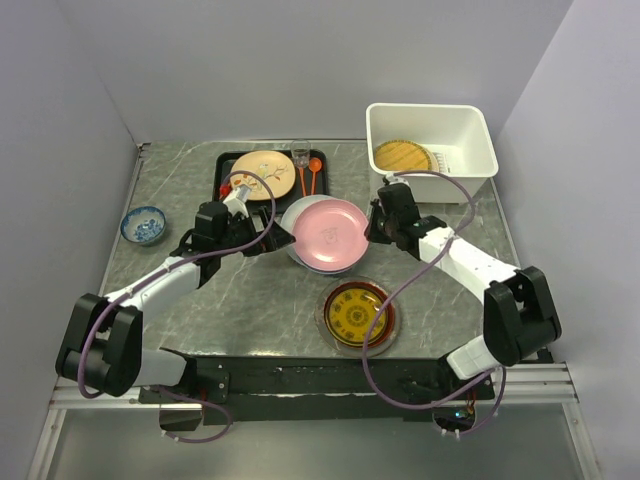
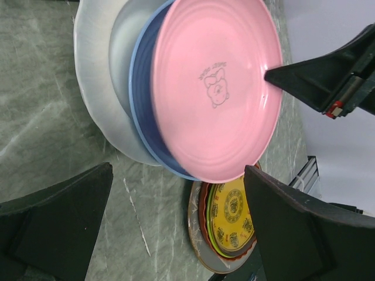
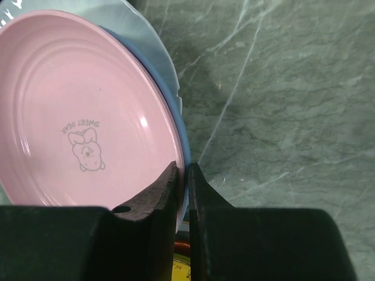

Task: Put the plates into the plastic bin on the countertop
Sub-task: Pick up the plate at the center of the board.

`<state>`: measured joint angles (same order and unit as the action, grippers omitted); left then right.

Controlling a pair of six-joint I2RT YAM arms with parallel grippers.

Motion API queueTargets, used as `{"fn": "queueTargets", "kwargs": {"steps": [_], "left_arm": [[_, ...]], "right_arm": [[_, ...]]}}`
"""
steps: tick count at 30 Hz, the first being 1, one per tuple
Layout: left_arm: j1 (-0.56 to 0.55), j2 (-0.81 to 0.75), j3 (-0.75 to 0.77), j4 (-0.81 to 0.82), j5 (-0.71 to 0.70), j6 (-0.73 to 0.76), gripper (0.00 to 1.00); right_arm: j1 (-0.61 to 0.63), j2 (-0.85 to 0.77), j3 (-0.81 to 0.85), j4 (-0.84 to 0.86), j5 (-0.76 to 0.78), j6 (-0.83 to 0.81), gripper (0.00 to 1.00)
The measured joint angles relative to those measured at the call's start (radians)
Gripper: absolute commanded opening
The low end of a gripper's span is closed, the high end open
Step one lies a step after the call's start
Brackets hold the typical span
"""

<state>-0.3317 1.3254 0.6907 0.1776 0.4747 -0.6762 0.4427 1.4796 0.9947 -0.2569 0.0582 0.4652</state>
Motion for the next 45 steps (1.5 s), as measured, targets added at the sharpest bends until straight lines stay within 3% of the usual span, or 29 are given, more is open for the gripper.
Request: {"fn": "queueTargets", "kwargs": {"steps": [14, 28, 32, 37, 40, 41, 43, 44, 45], "left_arm": [[-0.004, 0.028, -0.002, 0.160, 0.082, -0.070, 0.99], [-0.017, 0.143, -0.010, 0.340, 0.190, -0.148, 0.91], [-0.024, 0.160, -0.010, 0.351, 0.198, -0.158, 0.79], [-0.030, 0.172, -0.010, 0.368, 0.206, -0.160, 0.71], [-0.034, 0.179, -0.010, 0.380, 0.209, -0.164, 0.53], [-0.035, 0.180, -0.010, 0.382, 0.210, -0.168, 0.39], [-0.038, 0.187, -0.006, 0.387, 0.213, -0.177, 0.22], [-0.039, 0.193, -0.005, 0.391, 0.216, -0.180, 0.07], [-0.040, 0.201, -0.002, 0.393, 0.214, -0.182, 0.01]], "right_arm": [[0.002, -0.120, -0.002, 0.013, 0.011, -0.010, 0.14], [0.003, -0.181, -0.050, 0.039, -0.063, -0.002, 0.14], [0.003, -0.197, -0.053, 0.058, -0.101, 0.008, 0.13], [0.003, -0.208, -0.065, 0.087, -0.131, 0.017, 0.13], [0.003, -0.217, -0.075, 0.087, -0.131, 0.017, 0.15], [0.003, -0.220, -0.077, 0.089, -0.132, 0.017, 0.21], [0.003, -0.228, -0.085, 0.090, -0.137, 0.020, 0.30], [0.003, -0.232, -0.088, 0.092, -0.138, 0.023, 0.39], [0.003, -0.237, -0.093, 0.099, -0.143, 0.028, 0.43]]}}
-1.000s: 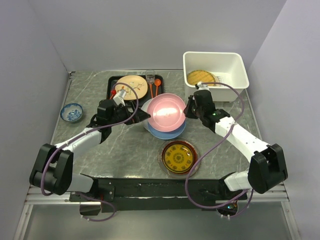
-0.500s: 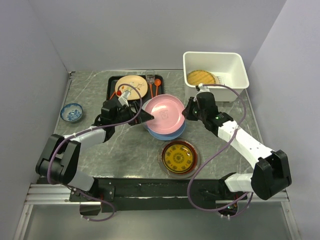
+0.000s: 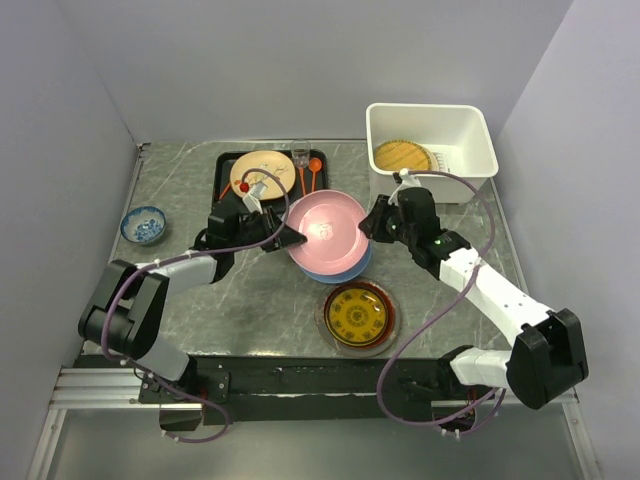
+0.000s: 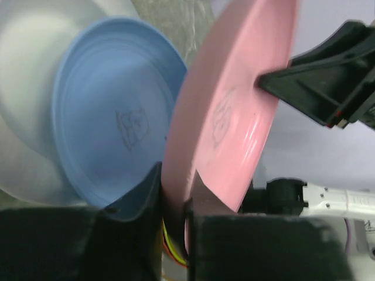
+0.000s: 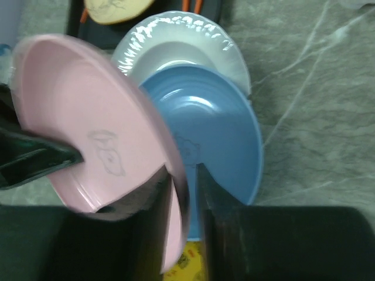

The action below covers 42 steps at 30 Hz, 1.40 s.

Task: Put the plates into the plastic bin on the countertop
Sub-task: Pick up the plate at the center of the board.

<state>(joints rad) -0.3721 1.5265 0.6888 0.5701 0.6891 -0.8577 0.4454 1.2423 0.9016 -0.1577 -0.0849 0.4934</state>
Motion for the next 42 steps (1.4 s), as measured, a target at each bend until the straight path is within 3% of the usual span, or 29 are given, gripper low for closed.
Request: {"fn": "queueTargets", "kwargs": {"steps": [2, 5, 9, 10, 11, 14, 16, 19, 20, 23, 25, 35, 42], "left_arm": [[-0.003, 0.017, 0.004, 0.007, 0.011, -0.006, 0.01], [-0.010, 0.031, 0.005, 0.014, 0.018, -0.015, 0.01], [-0.012, 0.032, 0.005, 0.045, 0.023, -0.032, 0.01], [-0.012, 0.032, 0.005, 0.057, 0.025, -0.039, 0.01], [-0.012, 0.032, 0.005, 0.070, 0.027, -0.047, 0.01], [-0.012, 0.032, 0.005, 0.097, 0.035, -0.057, 0.04], [-0.004, 0.032, 0.005, 0.090, 0.033, -0.064, 0.08], [0.006, 0.024, 0.005, 0.084, 0.047, -0.069, 0.33], [0.006, 0.020, 0.005, 0.074, 0.044, -0.065, 0.57], [-0.003, -0.003, 0.006, 0.027, 0.013, -0.019, 0.90], [-0.010, -0.035, 0.008, -0.016, -0.019, 0.014, 0.97], [-0.016, -0.222, 0.032, -0.313, -0.379, 0.168, 0.99], [-0.016, -0.292, 0.032, -0.413, -0.541, 0.215, 0.99]], "right_arm": [[0.000, -0.012, -0.014, 0.019, -0.011, 0.007, 0.54], [0.000, -0.026, -0.034, 0.043, -0.025, 0.017, 0.61], [0.000, -0.026, -0.040, 0.051, -0.040, 0.022, 0.59], [0.000, -0.026, -0.040, 0.057, -0.045, 0.023, 0.56], [0.000, -0.026, -0.040, 0.062, -0.052, 0.023, 0.41], [0.000, -0.026, -0.044, 0.081, -0.080, 0.027, 0.09], [-0.007, -0.027, -0.045, 0.104, -0.111, 0.036, 0.02], [-0.011, -0.029, -0.050, 0.116, -0.128, 0.026, 0.00], [-0.011, -0.029, -0.052, 0.121, -0.133, 0.029, 0.00], [-0.006, -0.034, -0.056, 0.121, -0.136, 0.037, 0.00], [-0.005, -0.036, -0.061, 0.114, -0.131, 0.037, 0.00], [-0.005, -0.114, -0.094, 0.086, -0.071, 0.038, 0.00], [-0.010, -0.200, -0.132, 0.056, -0.026, 0.041, 0.00]]}}
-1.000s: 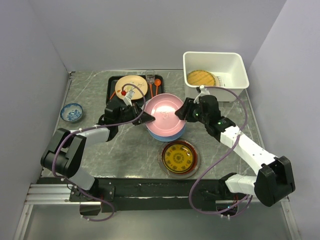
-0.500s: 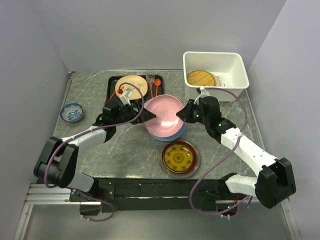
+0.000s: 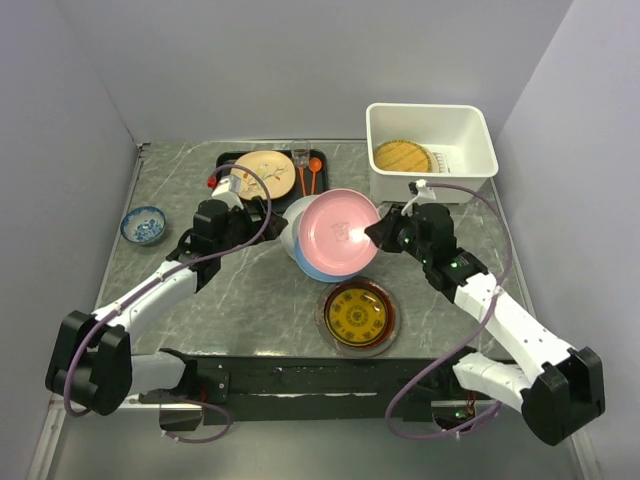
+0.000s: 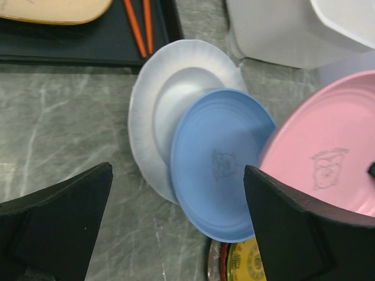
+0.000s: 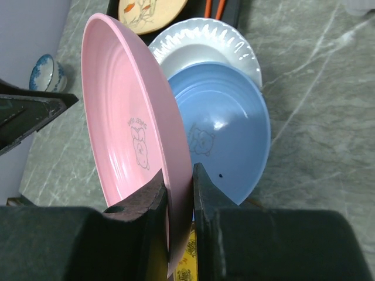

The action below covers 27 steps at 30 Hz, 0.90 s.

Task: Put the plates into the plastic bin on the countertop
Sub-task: Pick up the plate at the center of the board, then place the plate in the plastic bin.

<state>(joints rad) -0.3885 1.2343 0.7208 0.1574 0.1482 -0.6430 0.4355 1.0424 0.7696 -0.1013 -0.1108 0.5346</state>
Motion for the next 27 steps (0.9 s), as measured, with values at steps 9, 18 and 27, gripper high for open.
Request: {"fn": "queueTargets", "kwargs": {"steps": [9, 18, 27], "left_arm": [[-0.005, 0.019, 0.008, -0.029, -0.041, 0.030, 0.99], [-0.010, 0.022, 0.015, -0.060, -0.041, 0.036, 0.99], [-0.021, -0.081, 0.015, -0.111, -0.071, 0.054, 0.99]], "right_arm": [[-0.024, -0.116, -0.025, -0.066, 0.063, 0.003, 0.00], [-0.075, -0.106, -0.030, -0.087, 0.035, 0.006, 0.00], [-0.180, 0.075, 0.114, -0.092, -0.108, -0.019, 0.00]]}}
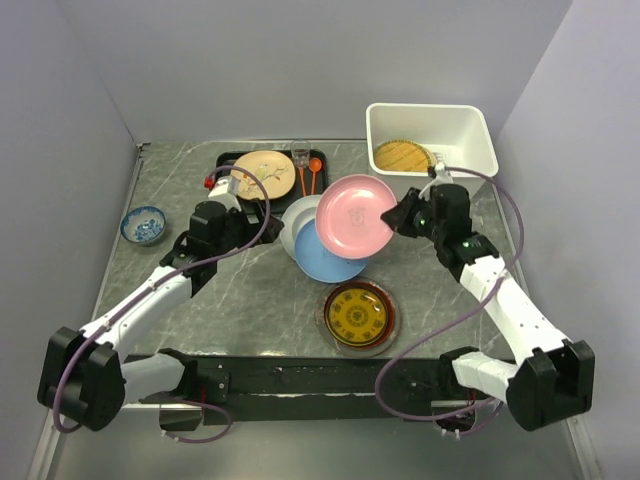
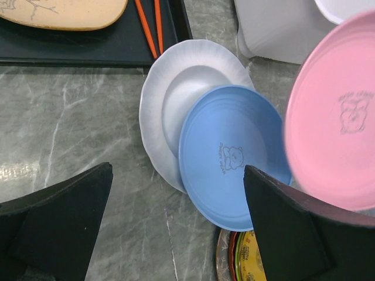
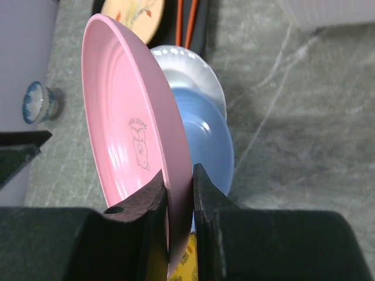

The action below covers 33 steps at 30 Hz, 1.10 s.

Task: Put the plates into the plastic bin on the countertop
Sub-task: Place the plate in the plastic bin.

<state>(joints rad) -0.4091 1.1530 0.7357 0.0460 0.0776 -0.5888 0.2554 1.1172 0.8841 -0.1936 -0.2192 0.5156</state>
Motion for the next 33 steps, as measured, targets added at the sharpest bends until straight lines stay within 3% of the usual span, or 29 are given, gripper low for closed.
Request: {"fn": "queueTargets", "kwargs": {"steps": [13, 33], "left_arm": [[-0.001, -0.056, 0.000, -0.082, -0.049, 0.014, 0.99], [-0.055, 0.056, 0.005, -0.035, 0.016, 0.028, 0.99]], "right_arm": [[-0.170, 0.177, 0.171, 0.065, -0.169, 0.020, 0.00], [-0.320, 0.225, 0.219, 0.097, -0.186, 0.105, 0.00]]}}
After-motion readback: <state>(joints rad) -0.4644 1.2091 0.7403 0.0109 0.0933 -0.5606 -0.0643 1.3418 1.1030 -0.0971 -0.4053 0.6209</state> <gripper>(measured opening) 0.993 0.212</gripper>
